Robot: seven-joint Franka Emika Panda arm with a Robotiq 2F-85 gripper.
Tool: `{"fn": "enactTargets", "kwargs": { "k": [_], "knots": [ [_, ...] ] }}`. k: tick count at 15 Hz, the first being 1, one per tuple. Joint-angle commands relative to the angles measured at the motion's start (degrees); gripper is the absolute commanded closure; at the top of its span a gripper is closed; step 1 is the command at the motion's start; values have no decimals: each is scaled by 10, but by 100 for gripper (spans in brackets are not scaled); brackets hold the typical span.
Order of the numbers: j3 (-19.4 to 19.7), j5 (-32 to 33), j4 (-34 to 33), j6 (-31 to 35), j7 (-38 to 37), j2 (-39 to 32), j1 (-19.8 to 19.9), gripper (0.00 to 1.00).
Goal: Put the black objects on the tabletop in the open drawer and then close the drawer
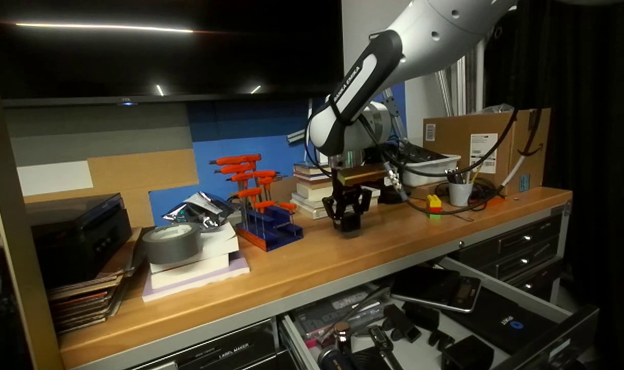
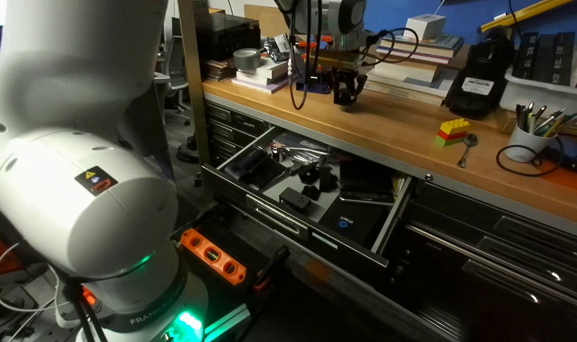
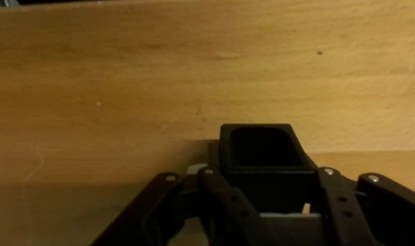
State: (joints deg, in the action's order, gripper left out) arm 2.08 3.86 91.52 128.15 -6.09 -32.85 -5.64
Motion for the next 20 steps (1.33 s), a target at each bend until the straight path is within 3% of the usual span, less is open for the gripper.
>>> {"fn": "enactTargets", "kwargs": {
  "k": [1, 8, 15, 20],
  "knots": [
    [-29, -32, 141, 37, 43, 116, 28, 75],
    [-48, -130, 356, 139, 107, 256, 58, 75],
    [-43, -194, 593, 174, 149, 385, 46, 75],
    [-52, -204, 688, 266, 133, 385, 20, 75]
  ]
}}
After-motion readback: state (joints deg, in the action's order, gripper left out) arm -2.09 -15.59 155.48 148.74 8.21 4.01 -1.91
